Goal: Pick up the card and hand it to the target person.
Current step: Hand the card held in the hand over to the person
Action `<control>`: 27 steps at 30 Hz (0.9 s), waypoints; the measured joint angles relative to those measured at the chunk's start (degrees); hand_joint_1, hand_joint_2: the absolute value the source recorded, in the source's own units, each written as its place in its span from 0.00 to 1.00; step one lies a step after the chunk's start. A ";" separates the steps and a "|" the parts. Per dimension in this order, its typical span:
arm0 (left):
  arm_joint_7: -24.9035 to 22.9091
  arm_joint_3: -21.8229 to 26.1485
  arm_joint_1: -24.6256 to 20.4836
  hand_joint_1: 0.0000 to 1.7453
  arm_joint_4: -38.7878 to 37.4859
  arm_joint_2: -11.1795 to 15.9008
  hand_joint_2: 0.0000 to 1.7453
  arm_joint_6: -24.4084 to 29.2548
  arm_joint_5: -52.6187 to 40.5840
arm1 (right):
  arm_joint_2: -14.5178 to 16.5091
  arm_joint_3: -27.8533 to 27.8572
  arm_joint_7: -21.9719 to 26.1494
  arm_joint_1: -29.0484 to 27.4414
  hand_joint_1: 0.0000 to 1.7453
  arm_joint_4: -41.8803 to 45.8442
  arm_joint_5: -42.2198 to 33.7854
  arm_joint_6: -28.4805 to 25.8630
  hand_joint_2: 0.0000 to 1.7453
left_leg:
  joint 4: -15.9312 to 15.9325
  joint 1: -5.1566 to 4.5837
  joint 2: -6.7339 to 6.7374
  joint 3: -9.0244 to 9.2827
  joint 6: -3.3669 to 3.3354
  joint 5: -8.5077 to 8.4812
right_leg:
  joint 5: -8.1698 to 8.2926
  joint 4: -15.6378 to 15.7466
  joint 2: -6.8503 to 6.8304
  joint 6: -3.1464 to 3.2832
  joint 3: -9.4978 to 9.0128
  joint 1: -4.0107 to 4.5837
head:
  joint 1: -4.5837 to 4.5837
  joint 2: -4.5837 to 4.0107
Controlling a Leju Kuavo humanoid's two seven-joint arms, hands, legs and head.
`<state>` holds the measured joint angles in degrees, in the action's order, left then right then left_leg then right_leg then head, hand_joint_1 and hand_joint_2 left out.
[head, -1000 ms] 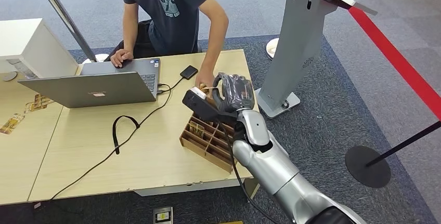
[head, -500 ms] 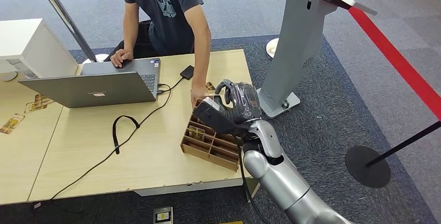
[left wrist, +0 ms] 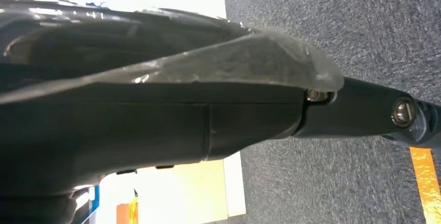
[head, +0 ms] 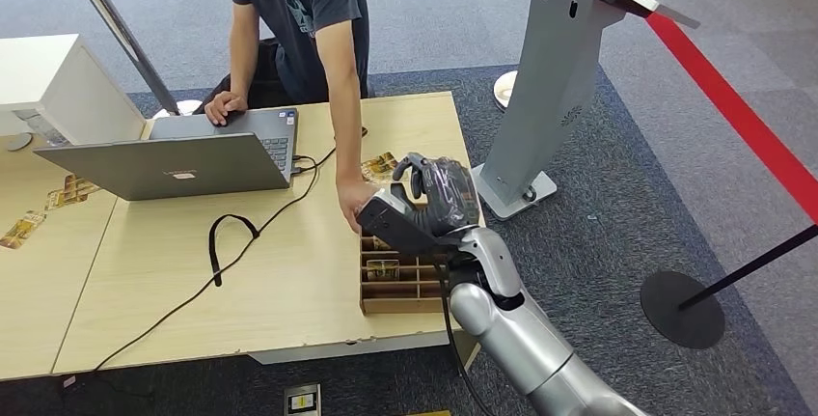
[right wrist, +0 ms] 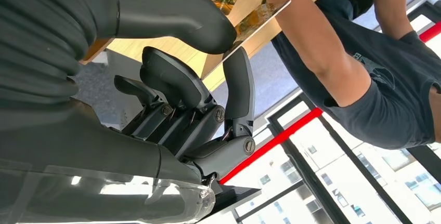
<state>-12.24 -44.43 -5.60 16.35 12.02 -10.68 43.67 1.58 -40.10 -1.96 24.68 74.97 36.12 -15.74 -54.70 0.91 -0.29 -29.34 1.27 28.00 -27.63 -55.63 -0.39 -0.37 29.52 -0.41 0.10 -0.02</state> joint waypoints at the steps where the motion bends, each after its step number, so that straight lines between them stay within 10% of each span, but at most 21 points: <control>1: 0.00 0.01 0.00 0.00 0.00 0.01 0.00 -0.05 0.02 | 0.02 -0.07 0.05 0.00 1.00 -0.04 -0.09 0.01 1.00 | 0.00 0.00 0.00 0.00 0.00 0.00 | 0.00 0.00 0.00 0.00 0.00 0.00 | -0.01 0.00; 22: -0.97 0.07 0.00 0.00 0.01 0.02 0.00 -0.44 1.87 | 0.95 -2.00 1.26 0.74 1.00 -1.48 -1.66 0.49 1.00 | 0.00 0.00 -0.01 -0.01 0.00 0.00 | 0.00 -0.01 0.00 0.00 -0.01 0.00 | -0.01 0.00; 24: -1.02 0.08 0.00 0.00 0.02 0.02 0.00 -0.45 2.04 | 1.03 -2.29 1.32 1.00 0.90 -1.78 -1.78 0.57 1.00 | 0.00 0.00 -0.01 -0.01 0.00 0.00 | 0.00 -0.01 0.00 0.00 -0.01 0.00 | -0.01 0.00; 27: -1.09 0.10 0.01 0.00 0.02 0.02 0.00 -0.46 2.16 | 1.05 -2.61 1.37 1.28 0.21 -2.25 -2.01 0.59 1.00 | 0.00 0.00 -0.01 -0.03 0.00 0.00 | 0.00 -0.01 0.00 0.00 0.00 0.00 | -0.01 0.00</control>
<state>-13.33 -44.33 -5.59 16.37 12.04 -11.15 45.83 2.64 -42.71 -0.59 25.97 72.72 34.11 -15.15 -54.70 0.91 -0.30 -29.37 1.27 28.00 -27.63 -55.64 -0.39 -0.37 29.53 -0.41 0.10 -0.02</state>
